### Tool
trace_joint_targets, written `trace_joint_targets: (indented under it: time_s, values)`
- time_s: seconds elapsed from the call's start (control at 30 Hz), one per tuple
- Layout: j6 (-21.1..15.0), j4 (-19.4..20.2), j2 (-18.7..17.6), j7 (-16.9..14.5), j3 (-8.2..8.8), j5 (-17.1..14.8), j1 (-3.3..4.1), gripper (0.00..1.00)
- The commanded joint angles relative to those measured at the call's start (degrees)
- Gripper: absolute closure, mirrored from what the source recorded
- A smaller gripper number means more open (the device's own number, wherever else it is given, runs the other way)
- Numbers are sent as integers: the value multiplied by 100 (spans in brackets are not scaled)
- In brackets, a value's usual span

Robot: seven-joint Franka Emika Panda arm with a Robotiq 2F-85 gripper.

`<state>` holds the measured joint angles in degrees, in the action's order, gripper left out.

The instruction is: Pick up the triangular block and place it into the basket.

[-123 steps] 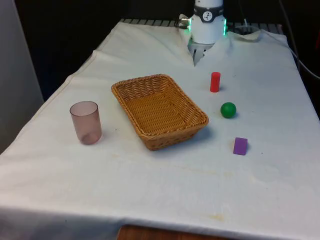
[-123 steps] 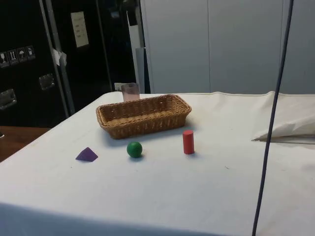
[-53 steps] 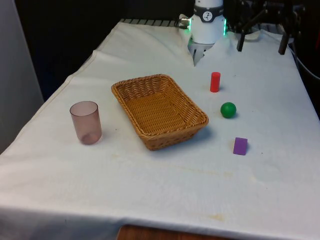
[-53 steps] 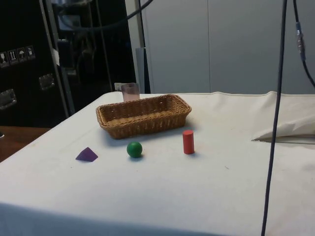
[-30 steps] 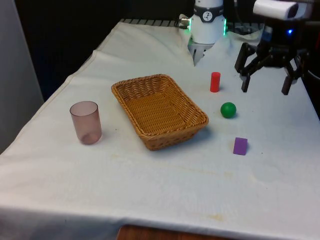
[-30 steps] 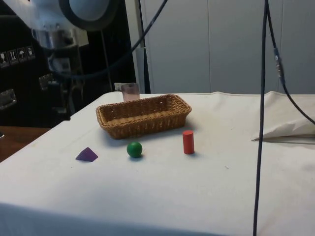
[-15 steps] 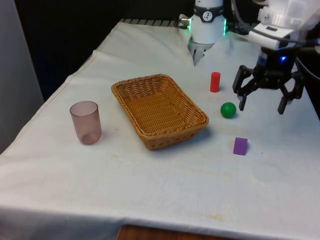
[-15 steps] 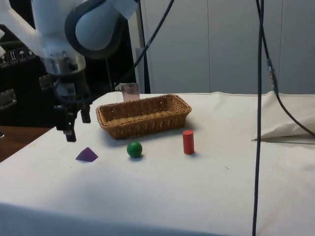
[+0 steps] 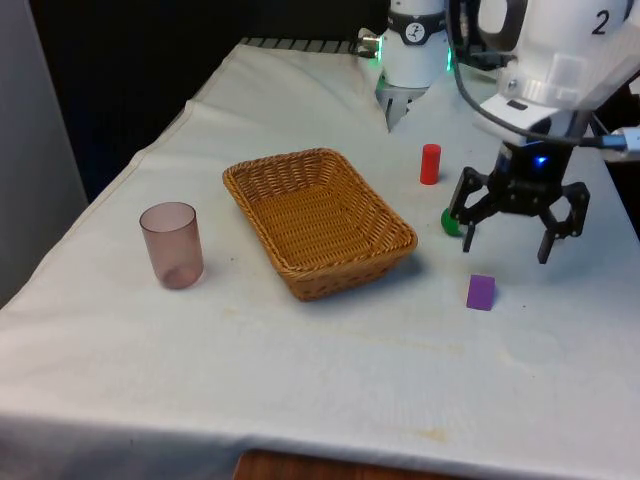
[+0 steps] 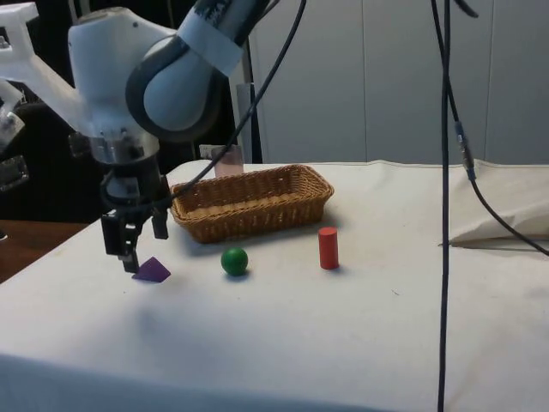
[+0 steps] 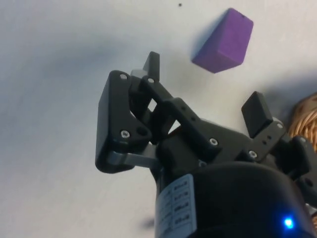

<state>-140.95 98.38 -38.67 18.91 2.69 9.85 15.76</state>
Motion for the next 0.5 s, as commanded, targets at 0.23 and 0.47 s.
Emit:
trace_joint_targets:
  time_s: [0.23, 0.47]
  values:
    - [-201, -29, -149, 97, 115, -11, -29, 0]
    - [-201, -138, -206, 172, 138, 0, -29, 0]
